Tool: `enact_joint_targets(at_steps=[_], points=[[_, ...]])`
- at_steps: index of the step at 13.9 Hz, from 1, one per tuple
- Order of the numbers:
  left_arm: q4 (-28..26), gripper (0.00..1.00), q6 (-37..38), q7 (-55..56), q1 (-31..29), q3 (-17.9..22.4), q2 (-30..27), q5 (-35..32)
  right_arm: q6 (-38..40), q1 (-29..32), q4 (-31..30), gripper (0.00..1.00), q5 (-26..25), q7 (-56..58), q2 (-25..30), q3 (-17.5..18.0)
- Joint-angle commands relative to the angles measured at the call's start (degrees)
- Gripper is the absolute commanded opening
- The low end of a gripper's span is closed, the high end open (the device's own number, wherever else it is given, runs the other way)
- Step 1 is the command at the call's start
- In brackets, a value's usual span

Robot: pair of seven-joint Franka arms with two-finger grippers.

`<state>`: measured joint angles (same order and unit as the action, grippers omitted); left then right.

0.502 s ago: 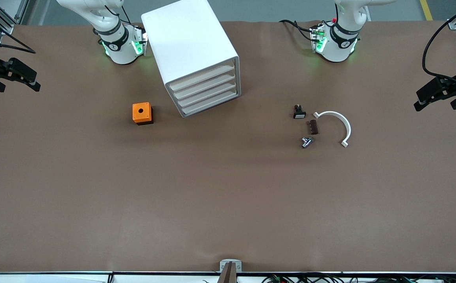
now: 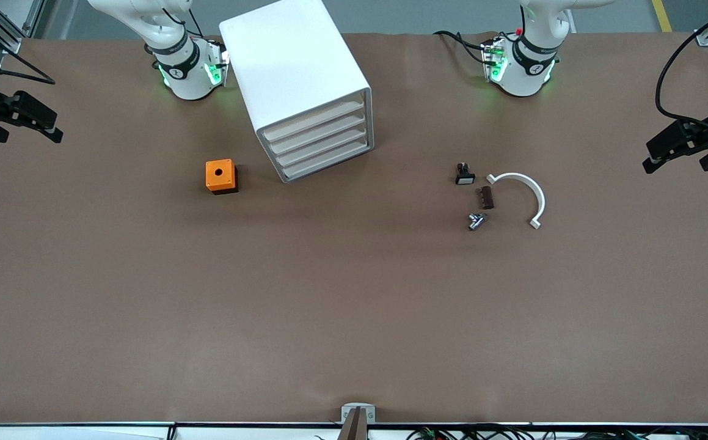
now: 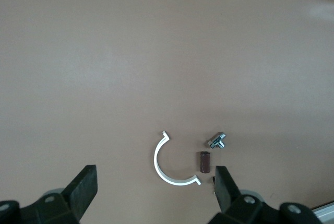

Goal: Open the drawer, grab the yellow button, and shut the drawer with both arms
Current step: 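Reach the left gripper toward the white cabinet's drawer front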

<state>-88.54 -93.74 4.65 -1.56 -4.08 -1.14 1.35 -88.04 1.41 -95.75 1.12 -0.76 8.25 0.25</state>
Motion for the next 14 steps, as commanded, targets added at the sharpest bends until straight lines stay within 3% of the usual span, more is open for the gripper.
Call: enact_joint_targets(at_steps=[1, 4, 8, 14], points=[[1.09, 0.99, 1.53, 0.10, -0.02, -0.66, 0.43, 1.36, 0.33, 0.61, -0.58, 1.00, 0.20, -1.00, 0.98, 0.72], [0.92, 0.99, 2.15, 4.02, 0.50, -1.80, 1.57, 3.04, 0.59, 0.61, -0.58, 1.00, 0.20, -1.00, 0.98, 0.72], [1.18, 0.99, 1.54, 21.50, 4.71, -8.65, 7.36, 2.34, 0.59, 0.70, -0.31, 1.00, 0.20, -1.00, 0.72, 0.72], [6.35, 0.99, 0.57, 45.66, 13.68, -9.10, 18.34, 2.95, 0.24, 0.88, 0.48, 1.00, 0.37, -1.08, 0.28, 0.63]])
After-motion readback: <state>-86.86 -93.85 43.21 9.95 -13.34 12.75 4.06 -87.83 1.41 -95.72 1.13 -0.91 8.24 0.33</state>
